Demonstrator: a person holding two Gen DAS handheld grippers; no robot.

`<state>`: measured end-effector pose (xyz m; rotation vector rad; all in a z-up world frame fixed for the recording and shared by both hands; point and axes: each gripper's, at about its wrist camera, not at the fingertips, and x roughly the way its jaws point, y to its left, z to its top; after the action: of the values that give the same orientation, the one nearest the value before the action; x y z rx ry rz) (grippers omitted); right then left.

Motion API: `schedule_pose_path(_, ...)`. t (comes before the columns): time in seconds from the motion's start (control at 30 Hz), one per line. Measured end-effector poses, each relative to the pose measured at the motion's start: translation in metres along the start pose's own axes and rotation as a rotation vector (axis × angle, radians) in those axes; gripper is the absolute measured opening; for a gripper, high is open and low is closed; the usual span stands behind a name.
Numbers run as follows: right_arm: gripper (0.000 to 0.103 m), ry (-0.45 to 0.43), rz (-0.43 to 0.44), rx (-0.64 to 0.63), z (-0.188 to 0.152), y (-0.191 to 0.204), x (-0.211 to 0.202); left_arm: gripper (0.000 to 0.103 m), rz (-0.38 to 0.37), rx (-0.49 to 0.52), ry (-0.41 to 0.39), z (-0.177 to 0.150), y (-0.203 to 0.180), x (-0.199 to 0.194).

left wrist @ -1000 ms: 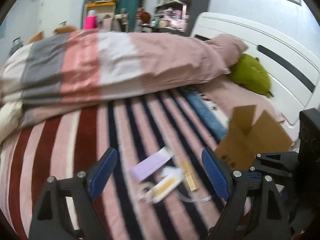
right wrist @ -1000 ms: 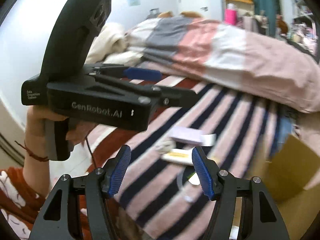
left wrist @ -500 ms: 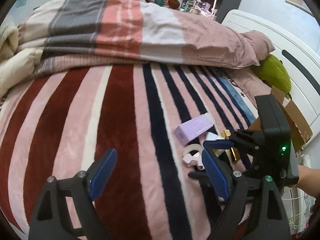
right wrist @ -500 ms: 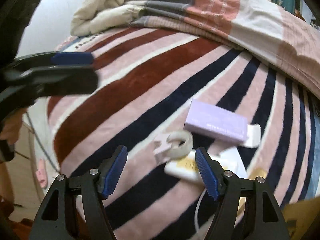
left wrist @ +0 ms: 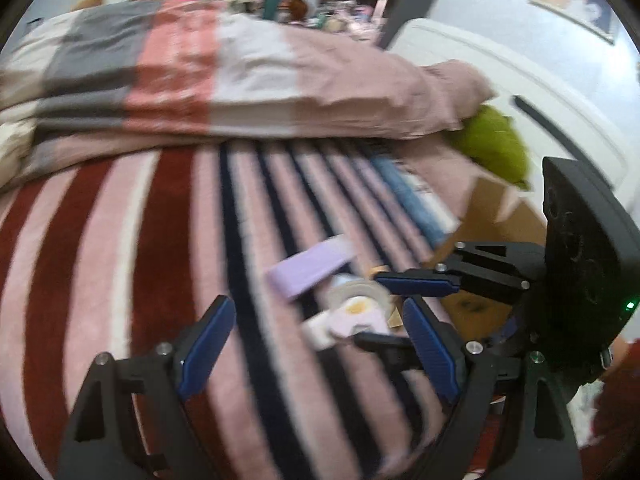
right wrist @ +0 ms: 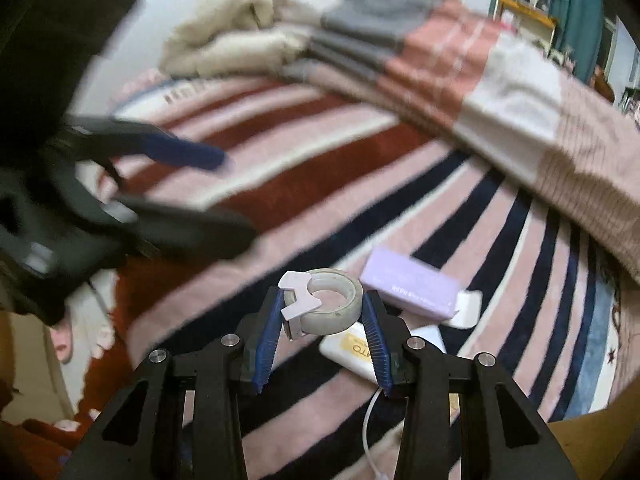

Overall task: Organize rigid objects
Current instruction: 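Carry the tape roll into the cardboard box and open the right gripper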

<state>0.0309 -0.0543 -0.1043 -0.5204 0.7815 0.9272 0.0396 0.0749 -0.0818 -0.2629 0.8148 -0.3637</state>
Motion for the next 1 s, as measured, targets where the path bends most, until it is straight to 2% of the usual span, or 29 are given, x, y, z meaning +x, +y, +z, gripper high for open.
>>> schedule_pose_path(0.03,0.036,-0.037,-0.003,-0.002,0.002,0.001,-0.018,0.081,-0.032,0.009,0.000,0.005,-0.008,-0.001)
schedule_pose_path(0.1,0.036,-0.092,-0.017,-0.009,0.003,0.001,-0.045,0.068,-0.103,0.039,0.009,0.018,-0.029,0.000)
schedule_pose_path(0.23,0.036,-0.168,-0.077,-0.020,0.001,-0.005,-0.085,0.050,-0.214,0.098,0.034,0.043,-0.069,0.007)
schedule_pose_path(0.33,0.036,-0.206,-0.146,-0.016,-0.008,-0.017,-0.110,0.044,-0.258,0.143,0.061,0.059,-0.098,0.020)
schedule_pose_path(0.4,0.036,-0.222,-0.199,-0.009,-0.017,-0.028,-0.124,0.039,-0.251,0.190,0.088,0.070,-0.124,0.035)
schedule_pose_path(0.67,0.036,-0.180,-0.298,0.141,-0.063,-0.096,-0.161,0.039,-0.288,0.312,0.218,0.099,-0.209,0.104)
schedule_pose_path(0.8,0.036,-0.113,-0.305,0.207,-0.082,-0.131,-0.170,0.039,-0.307,0.343,0.313,0.105,-0.241,0.144)
schedule_pose_path(0.93,0.036,-0.029,-0.284,0.252,-0.095,-0.158,-0.171,0.039,-0.295,0.345,0.367,0.109,-0.255,0.165)
schedule_pose_path(0.97,0.036,-0.009,-0.271,0.262,-0.096,-0.162,-0.171,0.041,-0.264,0.351,0.363,0.110,-0.257,0.167)
schedule_pose_path(1.0,0.037,0.013,-0.256,0.276,-0.096,-0.167,-0.170,0.049,-0.243,0.355,0.363,0.111,-0.257,0.168)
